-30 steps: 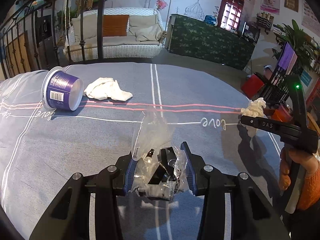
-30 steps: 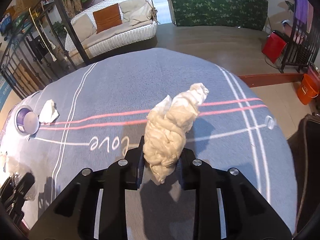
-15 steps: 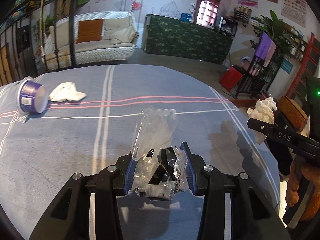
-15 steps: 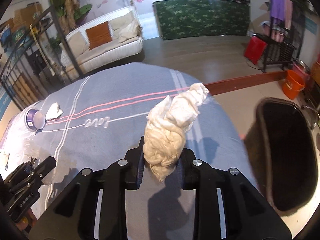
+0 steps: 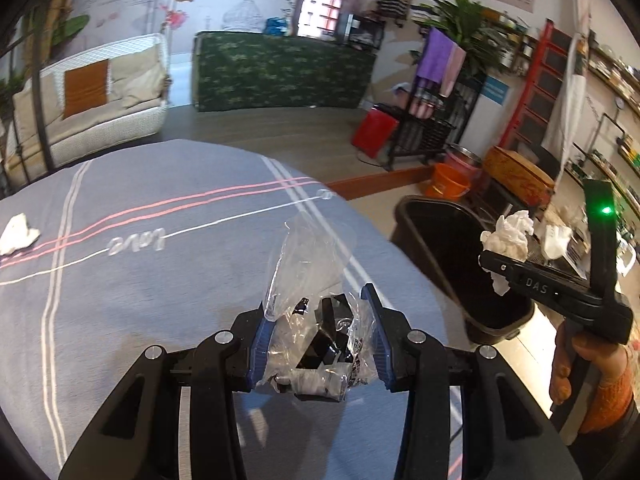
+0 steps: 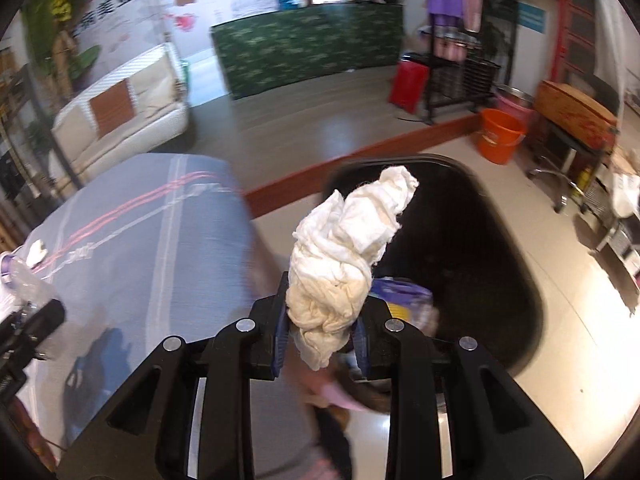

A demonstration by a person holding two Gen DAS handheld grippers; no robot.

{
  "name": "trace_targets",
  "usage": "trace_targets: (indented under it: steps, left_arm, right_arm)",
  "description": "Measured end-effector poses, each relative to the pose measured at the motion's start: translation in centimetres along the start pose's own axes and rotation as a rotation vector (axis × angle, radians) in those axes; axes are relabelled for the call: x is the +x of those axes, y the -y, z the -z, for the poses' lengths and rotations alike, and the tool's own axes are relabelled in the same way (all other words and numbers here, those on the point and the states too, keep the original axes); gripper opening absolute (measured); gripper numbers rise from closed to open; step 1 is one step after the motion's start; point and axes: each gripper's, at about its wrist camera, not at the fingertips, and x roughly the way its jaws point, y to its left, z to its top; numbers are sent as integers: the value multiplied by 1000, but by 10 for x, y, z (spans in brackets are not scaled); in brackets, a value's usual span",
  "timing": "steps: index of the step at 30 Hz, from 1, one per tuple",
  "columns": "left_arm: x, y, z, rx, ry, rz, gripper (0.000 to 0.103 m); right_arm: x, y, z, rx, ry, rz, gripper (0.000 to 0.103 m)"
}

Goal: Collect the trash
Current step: 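Carry the tissue to the bin and open the right tool while the left tool carries the plastic bag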

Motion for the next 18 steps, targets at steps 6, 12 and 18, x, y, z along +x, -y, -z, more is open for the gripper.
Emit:
trace_targets:
  steps: [6,12,18]
  left_arm:
    - [18,39,-3,79,-20,66,42]
    - [33,71,-4,152,-28,120,42]
    - [48,99,-9,194,-47,165,42]
  right_arm:
    - [14,48,0,44,-5,74,27]
    - [37,71,-4,63,-30,98,27]
    - [63,83,-3,70,-62,112,29]
